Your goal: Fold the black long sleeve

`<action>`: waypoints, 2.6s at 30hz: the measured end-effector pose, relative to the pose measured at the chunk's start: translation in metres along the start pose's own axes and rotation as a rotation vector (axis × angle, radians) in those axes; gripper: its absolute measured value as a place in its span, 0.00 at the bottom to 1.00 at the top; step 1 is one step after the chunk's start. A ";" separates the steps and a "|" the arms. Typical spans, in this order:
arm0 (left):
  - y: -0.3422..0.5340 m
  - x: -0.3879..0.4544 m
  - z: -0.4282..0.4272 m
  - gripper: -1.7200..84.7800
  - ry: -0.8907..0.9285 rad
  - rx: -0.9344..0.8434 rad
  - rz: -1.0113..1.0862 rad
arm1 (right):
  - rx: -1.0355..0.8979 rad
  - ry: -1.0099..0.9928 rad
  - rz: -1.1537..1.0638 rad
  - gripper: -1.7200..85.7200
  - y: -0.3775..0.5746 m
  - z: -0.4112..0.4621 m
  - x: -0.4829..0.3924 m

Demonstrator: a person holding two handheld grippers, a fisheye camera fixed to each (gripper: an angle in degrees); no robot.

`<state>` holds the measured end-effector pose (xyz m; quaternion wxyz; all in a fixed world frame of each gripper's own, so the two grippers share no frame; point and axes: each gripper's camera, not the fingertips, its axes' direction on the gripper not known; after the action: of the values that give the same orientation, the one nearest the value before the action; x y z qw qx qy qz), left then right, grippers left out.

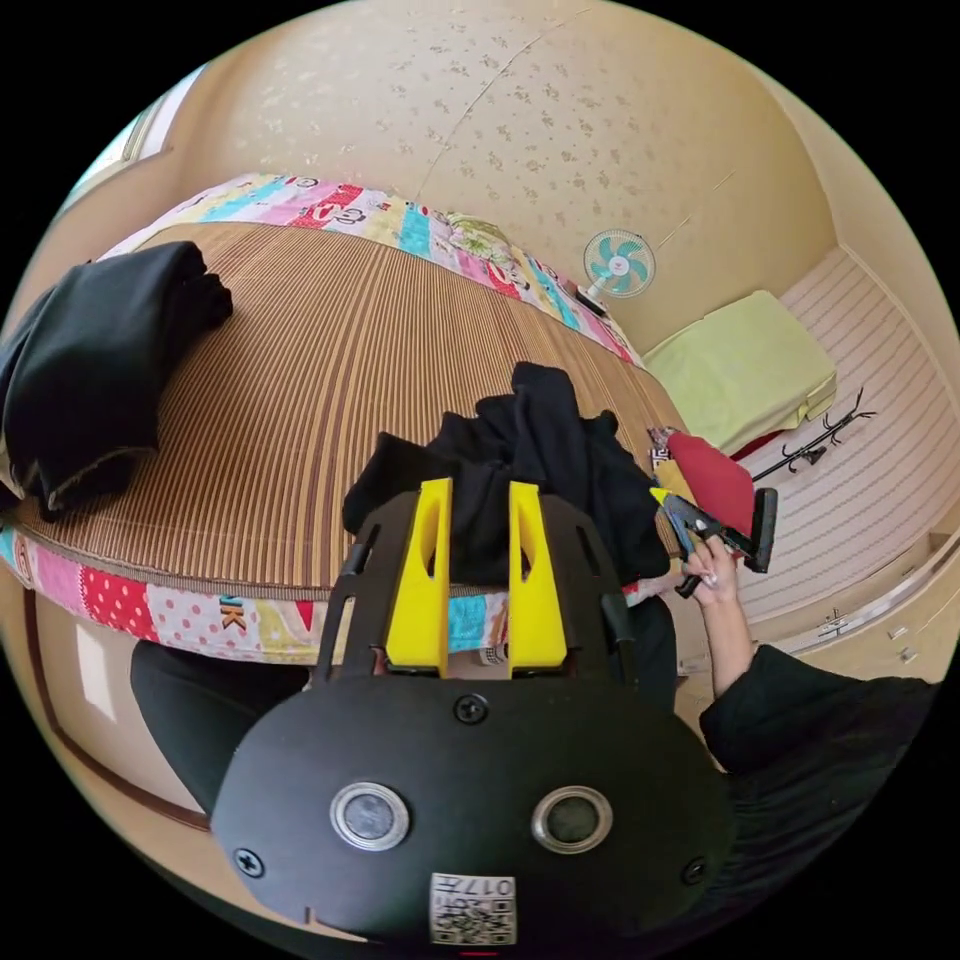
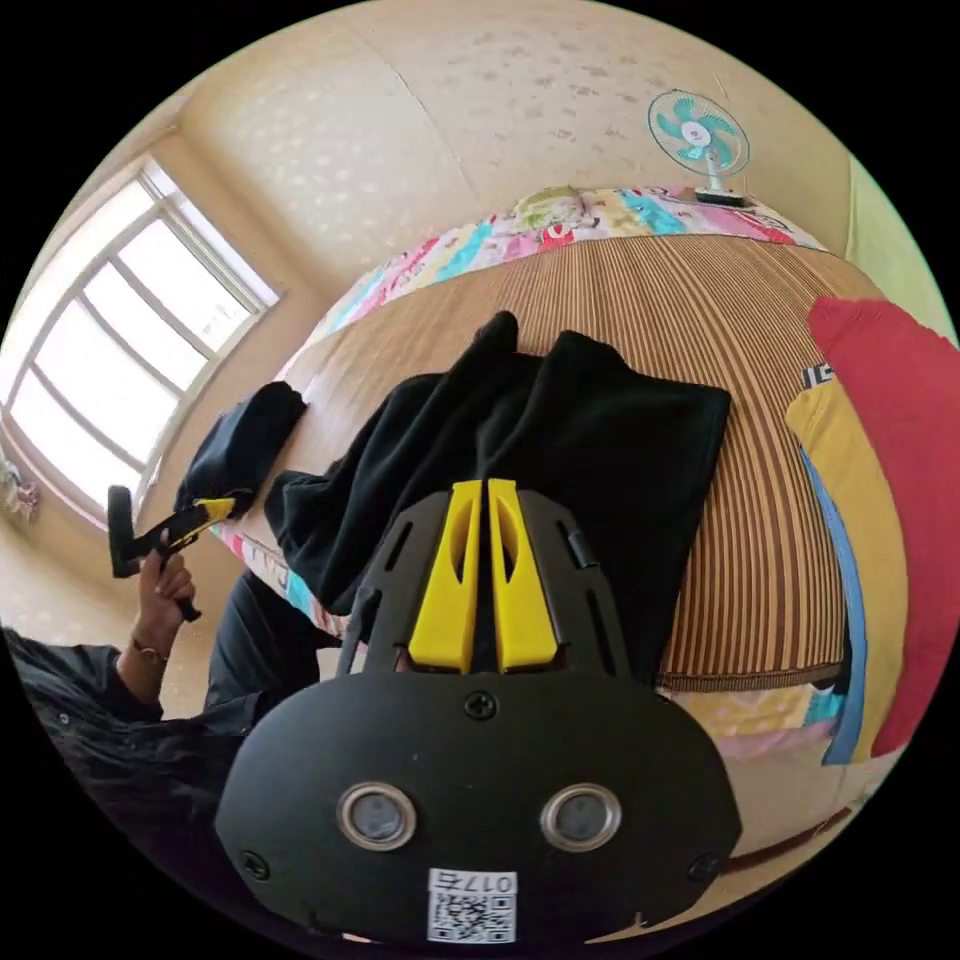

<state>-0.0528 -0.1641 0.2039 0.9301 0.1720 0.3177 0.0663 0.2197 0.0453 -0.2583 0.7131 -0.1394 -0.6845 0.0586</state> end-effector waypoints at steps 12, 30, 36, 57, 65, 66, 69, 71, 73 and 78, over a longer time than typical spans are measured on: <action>-0.100 0.004 0.171 0.17 -0.084 -0.518 0.199 | 0.033 -0.381 0.127 0.03 0.226 -0.136 0.064; 0.073 0.141 -0.235 0.02 0.788 0.473 0.769 | 0.447 -0.520 -0.310 0.02 0.168 -0.231 0.031; 0.049 0.162 -0.310 0.02 0.334 0.412 0.801 | 0.420 -0.530 -0.285 0.02 0.191 -0.208 0.025; 0.104 0.137 -0.390 0.02 1.173 0.406 0.813 | 0.213 -0.601 -0.341 0.25 0.158 -0.090 -0.064; 0.123 0.112 -0.440 0.02 1.033 0.483 0.788 | 0.221 -0.270 -0.286 0.07 0.138 -0.062 -0.146; 0.128 0.107 -0.448 0.02 0.989 0.520 0.776 | 0.407 -0.178 -0.242 0.07 0.142 -0.105 -0.150; 0.160 0.087 -0.477 0.01 0.762 0.709 0.669 | 0.787 -0.103 -0.251 0.06 0.157 -0.195 -0.184; 0.184 0.089 -0.482 0.01 0.651 0.836 0.564 | 0.941 -0.086 -0.290 0.06 0.164 -0.228 -0.215; 0.200 0.101 -0.481 0.01 0.581 0.945 0.535 | 1.033 -0.061 -0.325 0.06 0.165 -0.248 -0.246; 0.184 0.143 -0.471 0.02 0.310 1.132 0.457 | 1.210 0.157 -0.394 0.06 0.121 -0.245 -0.306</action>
<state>-0.2318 0.1716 -0.1585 0.6005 0.6896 0.3897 0.1093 0.4588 0.0478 -0.5921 0.7111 0.4123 -0.4889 0.2920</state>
